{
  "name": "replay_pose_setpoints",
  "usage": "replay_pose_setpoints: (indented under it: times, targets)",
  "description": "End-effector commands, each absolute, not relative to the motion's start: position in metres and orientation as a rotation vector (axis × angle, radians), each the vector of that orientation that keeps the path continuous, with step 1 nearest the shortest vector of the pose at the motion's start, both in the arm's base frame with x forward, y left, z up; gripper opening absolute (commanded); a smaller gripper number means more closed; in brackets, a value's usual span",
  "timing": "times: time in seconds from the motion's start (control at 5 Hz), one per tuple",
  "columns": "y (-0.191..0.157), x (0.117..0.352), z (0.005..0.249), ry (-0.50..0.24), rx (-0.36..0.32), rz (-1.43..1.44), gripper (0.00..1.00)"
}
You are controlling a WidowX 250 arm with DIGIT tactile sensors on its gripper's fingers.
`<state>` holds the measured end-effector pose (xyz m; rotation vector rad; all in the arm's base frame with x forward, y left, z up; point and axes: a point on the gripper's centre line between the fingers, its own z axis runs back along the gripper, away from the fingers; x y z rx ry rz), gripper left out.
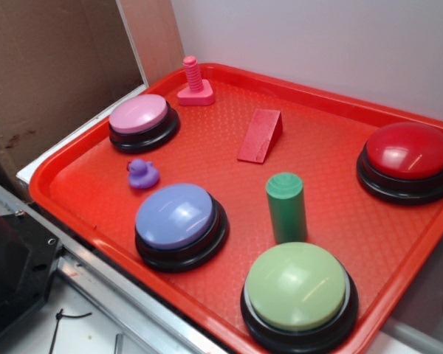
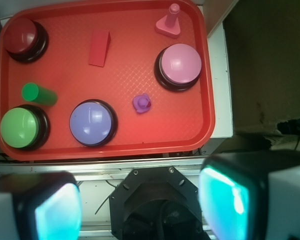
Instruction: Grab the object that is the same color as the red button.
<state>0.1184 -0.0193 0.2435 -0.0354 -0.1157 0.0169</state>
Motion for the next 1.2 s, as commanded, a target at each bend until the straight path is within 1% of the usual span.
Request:
replay_pose_setpoints:
  times: [0.0, 0.2, 0.4, 0.6, 0.8, 1.0]
  targets:
    - [-0.019, 0.118, 0.243, -0.116, -0.035, 0.017, 1.00]
    - [-0.011, 0.168, 0.266, -0.195, -0.073, 0.084, 1.00]
    - [0.004, 0.218, 0.273, -0.191, -0.061, 0.135, 1.00]
    - [0.038, 0.266, 0.259, -0.133, -0.009, 0.304, 1.00]
    - [0.000, 0.306, 0.224, -0.028, 0.035, 0.196, 1.00]
    - [-0.043, 0.285, 0.222, -0.027, 0.040, 0.057, 1.00]
